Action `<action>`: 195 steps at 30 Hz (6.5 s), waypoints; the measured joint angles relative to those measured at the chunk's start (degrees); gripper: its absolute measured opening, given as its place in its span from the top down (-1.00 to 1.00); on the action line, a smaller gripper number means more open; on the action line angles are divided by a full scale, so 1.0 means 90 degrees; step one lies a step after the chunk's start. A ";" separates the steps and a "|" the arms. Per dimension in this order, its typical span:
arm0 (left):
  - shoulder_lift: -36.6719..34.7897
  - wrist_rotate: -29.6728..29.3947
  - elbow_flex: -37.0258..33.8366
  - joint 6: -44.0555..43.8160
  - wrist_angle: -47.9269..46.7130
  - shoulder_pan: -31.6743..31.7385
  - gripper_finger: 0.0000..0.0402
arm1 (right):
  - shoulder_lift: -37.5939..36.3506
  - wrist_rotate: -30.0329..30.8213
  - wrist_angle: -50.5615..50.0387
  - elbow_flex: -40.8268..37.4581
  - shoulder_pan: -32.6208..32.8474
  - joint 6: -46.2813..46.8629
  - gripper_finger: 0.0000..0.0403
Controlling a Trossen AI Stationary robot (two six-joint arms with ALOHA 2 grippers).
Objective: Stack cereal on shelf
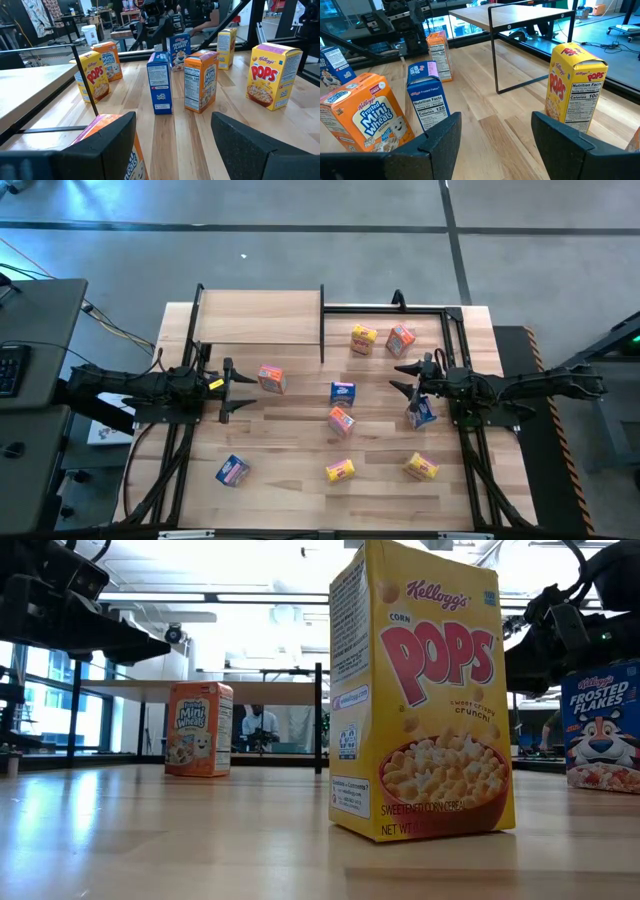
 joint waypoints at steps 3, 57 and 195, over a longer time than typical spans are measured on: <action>0.0001 0.0000 0.0000 0.0000 0.0000 -0.0001 -0.25 | -0.0002 0.0000 0.0000 -0.0001 -0.0001 0.0000 -0.16; -0.0001 0.0000 0.0000 0.0000 0.0000 0.0001 -0.25 | -0.0002 -0.0010 0.0003 -0.0001 -0.0001 0.0000 -0.16; 0.0001 0.0000 0.0002 0.0000 0.0000 -0.0001 -0.25 | 0.7373 -0.1150 -0.5971 0.7388 -0.3165 -0.1384 0.20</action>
